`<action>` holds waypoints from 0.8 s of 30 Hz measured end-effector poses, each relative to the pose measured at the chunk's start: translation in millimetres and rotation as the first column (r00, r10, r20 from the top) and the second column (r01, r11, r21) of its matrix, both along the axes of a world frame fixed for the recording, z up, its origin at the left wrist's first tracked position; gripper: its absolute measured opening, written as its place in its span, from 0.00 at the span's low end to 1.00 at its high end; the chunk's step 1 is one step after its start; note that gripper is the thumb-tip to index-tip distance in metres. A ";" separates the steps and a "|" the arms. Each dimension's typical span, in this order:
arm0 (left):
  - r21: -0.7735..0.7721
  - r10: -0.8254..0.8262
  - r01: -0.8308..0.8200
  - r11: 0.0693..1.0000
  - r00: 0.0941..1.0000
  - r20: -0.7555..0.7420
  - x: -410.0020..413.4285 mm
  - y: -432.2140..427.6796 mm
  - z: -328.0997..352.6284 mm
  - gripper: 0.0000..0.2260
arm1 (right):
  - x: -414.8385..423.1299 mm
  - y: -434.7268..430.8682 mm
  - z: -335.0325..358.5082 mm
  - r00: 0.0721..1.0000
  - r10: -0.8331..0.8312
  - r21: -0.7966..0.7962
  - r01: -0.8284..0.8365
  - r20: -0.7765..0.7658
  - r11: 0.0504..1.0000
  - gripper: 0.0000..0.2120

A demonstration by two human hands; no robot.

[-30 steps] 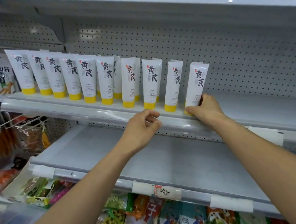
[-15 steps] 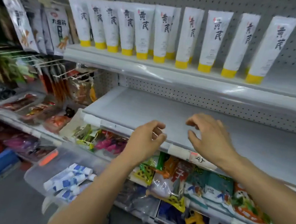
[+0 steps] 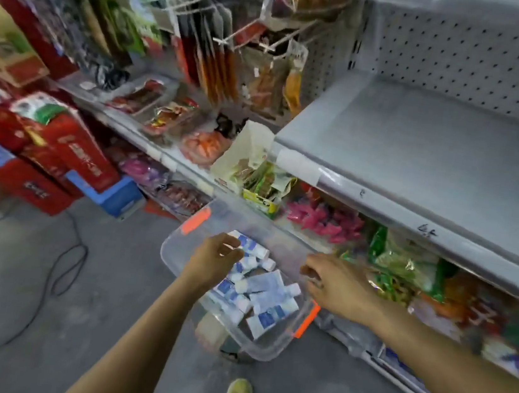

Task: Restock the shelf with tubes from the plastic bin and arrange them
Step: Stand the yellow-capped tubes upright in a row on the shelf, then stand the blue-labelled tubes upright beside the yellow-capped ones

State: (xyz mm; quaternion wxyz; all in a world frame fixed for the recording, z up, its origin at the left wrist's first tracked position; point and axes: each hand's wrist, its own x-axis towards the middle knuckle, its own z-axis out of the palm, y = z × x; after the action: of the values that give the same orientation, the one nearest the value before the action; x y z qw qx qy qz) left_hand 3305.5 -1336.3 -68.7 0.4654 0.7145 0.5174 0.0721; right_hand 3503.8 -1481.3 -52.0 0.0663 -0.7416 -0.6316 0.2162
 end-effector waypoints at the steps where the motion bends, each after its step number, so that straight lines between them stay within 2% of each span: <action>1: -0.036 0.013 -0.014 0.999 0.999 -0.038 -3.5 17.6 -16.9 0.04 | -5.0 16.3 -20.8 1.000 0.007 -0.059 -0.008 -0.019 0.998 0.03; 2: -0.073 0.023 -0.028 0.997 0.998 -0.067 -5.8 34.1 -37.0 0.04 | -8.9 31.5 -43.2 0.999 -0.005 -0.131 0.001 -0.037 0.991 0.03; 4: -0.108 0.009 -0.025 0.994 0.989 -0.147 -7.4 61.1 -77.9 0.05 | -16.2 57.4 -86.6 0.997 -0.052 -0.245 0.037 -0.055 0.969 0.09; 7: -0.103 -0.053 0.027 0.994 0.964 -0.259 -3.7 89.5 -128.5 0.05 | -29.9 90.2 -142.5 0.998 -0.051 -0.327 0.039 -0.028 0.944 0.14; 10: -0.061 -0.237 0.231 0.971 0.898 -0.371 4.4 109.1 -172.3 0.14 | -49.7 118.7 -198.0 1.000 0.019 -0.380 -0.013 0.010 0.925 0.14; 14: 0.041 -0.317 0.370 0.928 0.844 -0.433 21.2 127.1 -229.3 0.19 | -78.8 150.6 -257.6 0.987 0.139 -0.430 -0.091 0.082 0.898 0.19; 16: 0.069 -0.411 0.489 0.870 0.794 -0.447 35.7 131.9 -251.0 0.19 | -89.9 159.3 -279.0 0.962 0.216 -0.378 -0.140 0.166 0.915 0.25; 18: 0.089 -0.488 0.616 0.782 0.695 -0.528 48.8 133.3 -266.9 0.20 | -96.1 163.7 -295.3 0.942 0.229 -0.332 -0.141 0.245 0.933 0.29; 21: 0.121 -0.492 0.740 0.662 0.550 -0.675 61.6 133.5 -285.3 0.19 | -95.7 166.4 -325.0 0.927 0.241 -0.258 -0.167 0.288 0.952 0.28; 23: 0.163 -0.481 0.789 0.592 0.509 -0.714 67.3 133.3 -291.0 0.18 | -94.7 166.2 -326.9 0.899 0.304 -0.285 -0.215 0.316 0.934 0.29; 24: 0.177 -0.478 0.803 0.569 0.498 -0.723 69.3 133.6 -290.2 0.18 | -92.6 164.9 -327.1 0.889 0.320 -0.278 -0.233 0.327 0.932 0.26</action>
State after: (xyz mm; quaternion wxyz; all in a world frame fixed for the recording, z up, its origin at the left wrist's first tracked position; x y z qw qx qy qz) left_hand 3374.8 -1202.7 -358.9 0.0657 0.9331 0.2803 -0.2154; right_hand 3411.2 -1316.4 -379.1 -0.1715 -0.6730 -0.7030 0.1532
